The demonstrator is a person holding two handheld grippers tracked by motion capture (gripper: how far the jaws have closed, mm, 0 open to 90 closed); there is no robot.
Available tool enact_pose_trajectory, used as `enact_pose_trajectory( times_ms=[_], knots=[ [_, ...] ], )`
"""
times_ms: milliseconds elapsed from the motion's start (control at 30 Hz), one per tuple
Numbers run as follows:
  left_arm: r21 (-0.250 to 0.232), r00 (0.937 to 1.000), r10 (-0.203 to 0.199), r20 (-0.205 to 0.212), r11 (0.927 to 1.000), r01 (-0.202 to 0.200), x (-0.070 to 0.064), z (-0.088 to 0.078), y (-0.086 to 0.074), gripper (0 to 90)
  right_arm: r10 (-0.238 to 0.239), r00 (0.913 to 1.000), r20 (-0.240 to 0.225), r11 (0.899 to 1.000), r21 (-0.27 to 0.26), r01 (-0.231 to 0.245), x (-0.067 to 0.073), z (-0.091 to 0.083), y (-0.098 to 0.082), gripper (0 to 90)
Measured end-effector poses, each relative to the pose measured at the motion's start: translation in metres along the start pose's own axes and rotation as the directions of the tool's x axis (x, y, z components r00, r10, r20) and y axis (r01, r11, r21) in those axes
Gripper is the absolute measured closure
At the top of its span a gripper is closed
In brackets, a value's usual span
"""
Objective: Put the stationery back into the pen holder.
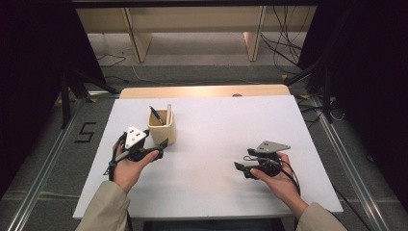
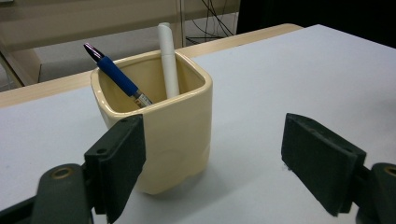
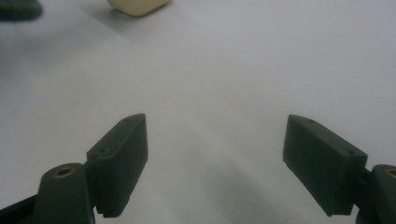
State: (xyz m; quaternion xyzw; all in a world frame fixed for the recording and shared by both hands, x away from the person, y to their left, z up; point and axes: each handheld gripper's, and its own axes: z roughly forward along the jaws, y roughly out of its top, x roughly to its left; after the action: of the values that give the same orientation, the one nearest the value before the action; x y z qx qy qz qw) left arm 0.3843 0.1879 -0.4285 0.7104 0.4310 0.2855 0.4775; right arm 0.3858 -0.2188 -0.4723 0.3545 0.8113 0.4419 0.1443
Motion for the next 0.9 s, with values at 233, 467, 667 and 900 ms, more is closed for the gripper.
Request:
enact_pose_trajectory(
  times_ms=[233,467,667,900],
  knots=[
    [0.009,0.9996,0.018,0.020,0.9998,-0.018,-0.002,-0.004,-0.007,21.2,-0.002,1.0000,0.001,1.000,0.000,0.002,0.000,0.000,0.000,22.8],
    [0.012,0.9988,0.029,0.039,0.9995,-0.030,-0.004,-0.007,-0.014,20.9,-0.002,1.0000,-0.001,1.000,0.000,0.002,0.000,0.000,0.000,22.8],
    [0.014,0.9968,0.052,0.060,0.9985,-0.053,-0.009,-0.009,-0.025,21.0,-0.003,1.0000,-0.005,1.000,0.000,0.003,0.001,0.000,0.000,22.7],
    [0.044,0.9933,0.068,0.093,0.9964,-0.073,-0.015,-0.010,-0.037,20.4,-0.003,0.9999,-0.016,1.000,0.002,0.003,0.000,-0.005,-0.003,22.7]
  ],
)
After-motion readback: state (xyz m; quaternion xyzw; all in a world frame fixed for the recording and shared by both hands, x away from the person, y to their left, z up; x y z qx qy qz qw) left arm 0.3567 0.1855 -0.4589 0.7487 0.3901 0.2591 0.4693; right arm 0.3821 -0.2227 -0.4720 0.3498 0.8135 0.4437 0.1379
